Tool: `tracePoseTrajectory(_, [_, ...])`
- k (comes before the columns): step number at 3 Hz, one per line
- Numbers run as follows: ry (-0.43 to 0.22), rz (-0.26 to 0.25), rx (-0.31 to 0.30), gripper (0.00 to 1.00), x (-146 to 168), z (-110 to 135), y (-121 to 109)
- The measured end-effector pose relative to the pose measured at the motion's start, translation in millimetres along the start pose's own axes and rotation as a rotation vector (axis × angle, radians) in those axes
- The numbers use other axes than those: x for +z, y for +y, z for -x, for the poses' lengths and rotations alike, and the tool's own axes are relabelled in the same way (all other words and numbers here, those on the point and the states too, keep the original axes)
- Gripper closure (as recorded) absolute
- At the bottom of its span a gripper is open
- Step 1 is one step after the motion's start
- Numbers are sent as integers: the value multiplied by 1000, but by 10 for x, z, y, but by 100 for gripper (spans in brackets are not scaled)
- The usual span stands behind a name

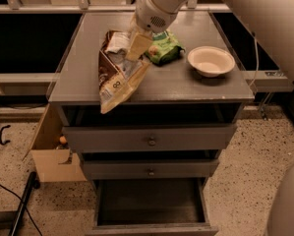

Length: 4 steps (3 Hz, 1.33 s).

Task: Place brown chip bag into bottom drawer

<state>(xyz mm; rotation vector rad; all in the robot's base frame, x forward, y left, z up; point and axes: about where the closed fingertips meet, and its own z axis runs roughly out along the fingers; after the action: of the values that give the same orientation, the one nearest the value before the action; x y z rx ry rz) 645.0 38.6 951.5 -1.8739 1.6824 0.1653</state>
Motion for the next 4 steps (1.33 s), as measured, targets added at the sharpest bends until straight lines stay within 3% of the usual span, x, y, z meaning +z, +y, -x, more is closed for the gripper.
tracePoseTrajectory(1, [-3,-43,38,100,-60,-133,-34])
tracePoseTrajectory(3, [-20,-61,92,100,76,-424,-453])
tracePoseTrajectory(4, [-60,-66,182,100,164,-578,-564])
